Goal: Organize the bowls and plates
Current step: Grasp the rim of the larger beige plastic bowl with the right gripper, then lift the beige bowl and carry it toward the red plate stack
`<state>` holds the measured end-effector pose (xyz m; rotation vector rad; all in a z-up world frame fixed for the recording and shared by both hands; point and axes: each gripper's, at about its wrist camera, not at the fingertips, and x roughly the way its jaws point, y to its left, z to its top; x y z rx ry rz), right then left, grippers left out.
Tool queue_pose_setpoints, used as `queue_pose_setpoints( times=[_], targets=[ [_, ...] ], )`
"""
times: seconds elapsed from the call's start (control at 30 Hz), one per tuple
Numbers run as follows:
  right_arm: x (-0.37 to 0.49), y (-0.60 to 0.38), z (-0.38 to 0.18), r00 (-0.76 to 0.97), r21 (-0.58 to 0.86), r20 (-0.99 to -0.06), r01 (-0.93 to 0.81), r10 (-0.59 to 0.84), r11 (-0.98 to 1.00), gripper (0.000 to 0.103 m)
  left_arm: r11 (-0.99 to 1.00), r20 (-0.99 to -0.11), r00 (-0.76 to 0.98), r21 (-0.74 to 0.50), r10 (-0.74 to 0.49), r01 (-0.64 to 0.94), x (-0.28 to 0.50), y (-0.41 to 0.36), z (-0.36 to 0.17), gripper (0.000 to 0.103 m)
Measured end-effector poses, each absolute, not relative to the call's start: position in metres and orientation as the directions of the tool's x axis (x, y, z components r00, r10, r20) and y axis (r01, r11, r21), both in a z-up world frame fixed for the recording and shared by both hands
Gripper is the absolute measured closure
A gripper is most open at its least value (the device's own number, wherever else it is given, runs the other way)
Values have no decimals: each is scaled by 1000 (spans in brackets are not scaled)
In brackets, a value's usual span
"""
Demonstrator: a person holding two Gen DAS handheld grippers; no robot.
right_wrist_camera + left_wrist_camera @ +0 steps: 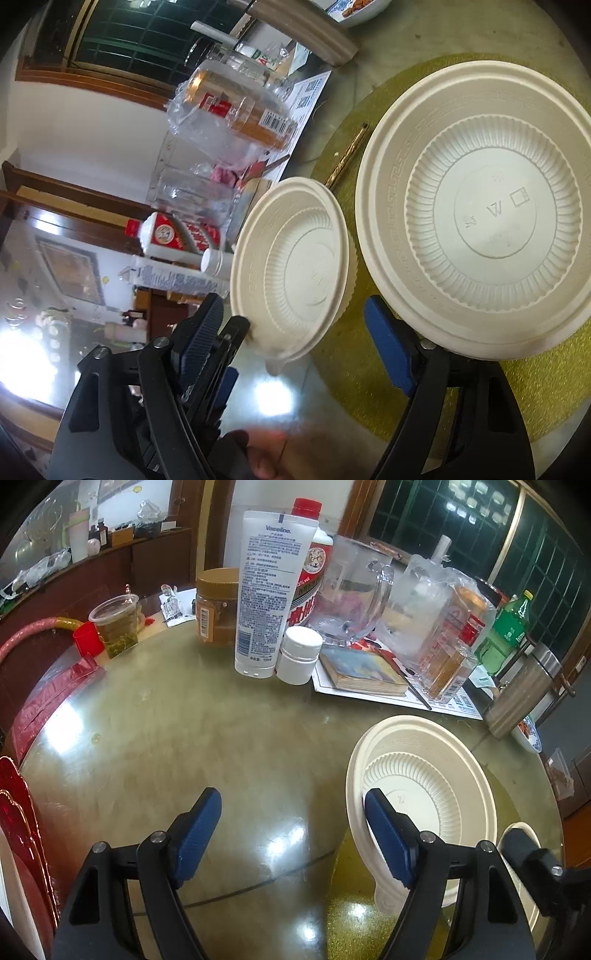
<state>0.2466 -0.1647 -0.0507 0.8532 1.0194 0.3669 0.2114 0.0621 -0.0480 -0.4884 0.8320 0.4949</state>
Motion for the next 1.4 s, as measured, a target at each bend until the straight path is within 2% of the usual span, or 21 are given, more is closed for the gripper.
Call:
queue_pose_setpoints(
  times=[0.03, 0.1, 0.17, 0.2, 0.23, 0.27, 0.3, 0.33, 0.4, 0.43, 0.47, 0.5, 0.9, 1.4],
  targets=[
    [248, -164, -51, 500, 758, -601, 110, 623, 643, 42, 783, -789, 576, -214, 214, -585, 212, 62, -49, 23],
    [251, -161, -53, 494, 733, -628, 115, 601, 671, 50, 789, -794, 574, -215, 202, -575, 214, 61, -51, 28],
    [253, -160, -56, 489, 715, -648, 123, 585, 689, 53, 793, -796, 577, -227, 185, -566, 215, 60, -53, 38],
    [254, -160, -58, 490, 711, -652, 130, 578, 692, 54, 793, -798, 576, -230, 178, -564, 215, 60, -54, 39],
    [255, -159, -59, 491, 707, -656, 132, 574, 695, 59, 795, -800, 575, -231, 173, -561, 216, 60, -55, 41],
    [255, -159, -60, 492, 699, -663, 135, 565, 703, 64, 800, -798, 579, -234, 168, -553, 217, 59, -56, 49],
    [256, -158, -61, 489, 692, -668, 133, 561, 709, 77, 804, -799, 579, -233, 163, -547, 217, 58, -56, 53],
    [257, -156, -62, 479, 681, -680, 132, 556, 720, 84, 810, -803, 575, -228, 158, -541, 219, 57, -57, 61],
    [258, -153, -64, 469, 664, -695, 130, 545, 736, 88, 822, -808, 571, -225, 143, -524, 221, 54, -59, 74],
    [257, -153, -64, 471, 663, -695, 128, 544, 737, 89, 833, -811, 570, -221, 132, -508, 223, 52, -60, 86],
    [256, -153, -64, 472, 660, -697, 127, 540, 741, 92, 839, -814, 566, -214, 130, -501, 224, 50, -60, 89],
    [255, -152, -63, 472, 654, -699, 121, 537, 747, 95, 843, -812, 568, -207, 135, -497, 224, 48, -59, 89],
    [225, -165, -44, 506, 662, -678, 102, 534, 743, 94, 883, -785, 598, -154, 163, -443, 202, 29, -28, 90],
    [146, -177, -4, 559, 688, -611, 24, 561, 725, 93, 917, -718, 670, -113, 191, -382, 124, 9, 18, 89]
  ],
)
